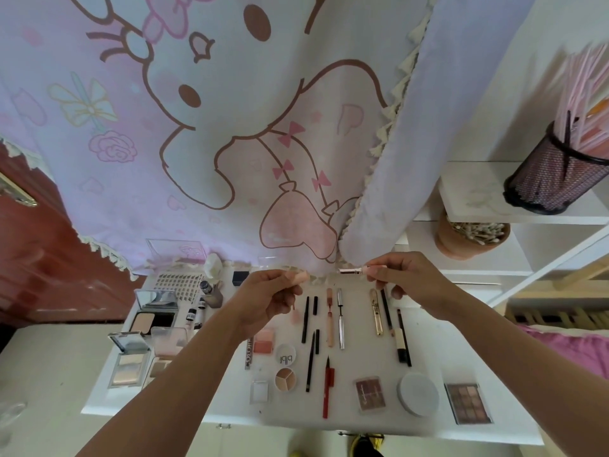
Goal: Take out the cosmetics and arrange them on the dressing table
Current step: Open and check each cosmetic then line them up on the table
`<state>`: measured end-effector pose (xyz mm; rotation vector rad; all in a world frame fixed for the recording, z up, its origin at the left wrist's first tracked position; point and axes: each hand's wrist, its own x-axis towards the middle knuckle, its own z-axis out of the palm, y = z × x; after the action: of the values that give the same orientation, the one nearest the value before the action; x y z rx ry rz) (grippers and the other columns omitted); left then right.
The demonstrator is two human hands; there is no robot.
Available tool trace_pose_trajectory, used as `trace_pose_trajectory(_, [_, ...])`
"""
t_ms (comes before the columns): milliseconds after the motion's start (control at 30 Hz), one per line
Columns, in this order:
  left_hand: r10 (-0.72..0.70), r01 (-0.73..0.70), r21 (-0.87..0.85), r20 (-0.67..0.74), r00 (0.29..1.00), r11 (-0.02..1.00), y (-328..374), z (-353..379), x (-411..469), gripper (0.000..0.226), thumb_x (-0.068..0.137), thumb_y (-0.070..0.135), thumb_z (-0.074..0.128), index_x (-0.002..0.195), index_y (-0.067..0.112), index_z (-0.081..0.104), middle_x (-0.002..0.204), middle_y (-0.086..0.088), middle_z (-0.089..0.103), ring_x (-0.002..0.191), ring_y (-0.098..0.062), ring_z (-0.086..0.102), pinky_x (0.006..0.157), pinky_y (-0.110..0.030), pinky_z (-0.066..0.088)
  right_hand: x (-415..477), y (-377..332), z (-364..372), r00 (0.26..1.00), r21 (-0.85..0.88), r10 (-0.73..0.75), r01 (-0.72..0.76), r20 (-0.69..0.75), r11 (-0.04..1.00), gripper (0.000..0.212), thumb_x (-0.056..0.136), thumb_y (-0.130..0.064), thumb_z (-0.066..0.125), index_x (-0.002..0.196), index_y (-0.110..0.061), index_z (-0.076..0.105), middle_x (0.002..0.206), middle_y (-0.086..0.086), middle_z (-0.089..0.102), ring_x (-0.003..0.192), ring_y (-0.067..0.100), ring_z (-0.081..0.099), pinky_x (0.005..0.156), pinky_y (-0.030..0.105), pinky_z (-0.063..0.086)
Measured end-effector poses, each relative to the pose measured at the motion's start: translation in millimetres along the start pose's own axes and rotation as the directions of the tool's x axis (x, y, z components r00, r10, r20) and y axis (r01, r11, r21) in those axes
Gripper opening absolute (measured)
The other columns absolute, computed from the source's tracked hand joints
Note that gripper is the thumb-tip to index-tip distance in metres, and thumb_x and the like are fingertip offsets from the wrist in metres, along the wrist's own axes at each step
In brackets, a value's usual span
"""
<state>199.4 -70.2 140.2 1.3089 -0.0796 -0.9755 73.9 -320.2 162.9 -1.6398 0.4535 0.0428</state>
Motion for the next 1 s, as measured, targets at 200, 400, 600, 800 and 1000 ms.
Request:
trace_pose_trajectory(200, [-0.117,0.112,-0.230,-0.006,0.993,0.967,-28.0,2.3,3.2,0.026,0.089,-0.002,0.059,0.115,0.000,0.061,0.094,-0.018,0.067,0.072,-0.021,0.066,0.062,-0.029,0.055,-6.8,26.6,-3.4,0.972,0.241,0.234,-0.228,0.004,0.943,0.023,0.087,-0.017,0.070,0.108,-0.006,0.070,0.098,0.010,0.073,0.084,0.018,0.067,0.061,0.026,0.042])
trace_pose_trajectory(400, [-0.213,0.204,-0.154,-0.044,0.976,0.967,-66.7,13.4,8.5,0.025,0.098,0.001,0.044,0.118,0.000,0.059,0.083,-0.012,0.062,0.078,-0.028,0.068,0.074,-0.036,0.055,-15.5,74.2,-2.3,0.886,0.426,0.458,-0.445,0.080,0.787,0.027,0.082,-0.022,0.072,0.105,-0.007,0.071,0.096,0.009,0.072,0.084,0.019,0.067,0.054,0.023,0.044])
trace_pose_trajectory(600, [-0.257,0.268,0.049,-0.160,0.953,0.962,-103.9,25.4,19.6,0.020,0.092,0.010,0.061,0.111,0.003,0.064,0.093,-0.011,0.070,0.089,-0.020,0.067,0.086,-0.038,0.052,-22.5,122.9,4.2,0.811,0.571,0.574,-0.524,0.108,0.632,0.023,0.083,-0.012,0.069,0.106,-0.013,0.068,0.108,0.010,0.073,0.091,0.019,0.070,0.055,0.023,0.046])
trace_pose_trajectory(800, [-0.243,0.289,0.178,-0.242,0.939,0.941,-134.6,34.8,28.2,0.026,0.079,0.005,0.075,0.104,0.006,0.068,0.094,-0.009,0.072,0.085,-0.017,0.065,0.073,-0.025,0.053,-19.4,151.7,11.9,0.744,0.594,0.635,-0.612,0.209,0.522,0.017,0.094,-0.013,0.058,0.107,-0.009,0.068,0.104,0.010,0.074,0.087,0.018,0.071,0.063,0.028,0.044])
trace_pose_trajectory(1000, [-0.322,0.348,0.068,-0.249,0.913,0.935,-151.9,38.2,33.5,0.038,0.082,-0.011,0.064,0.117,0.004,0.061,0.089,-0.008,0.061,0.084,-0.024,0.069,0.072,-0.028,0.058,-6.1,163.3,7.9,0.706,0.601,0.678,-0.638,0.206,0.482,0.021,0.087,0.000,0.059,0.104,-0.010,0.067,0.101,0.006,0.073,0.091,0.016,0.068,0.059,0.025,0.044])
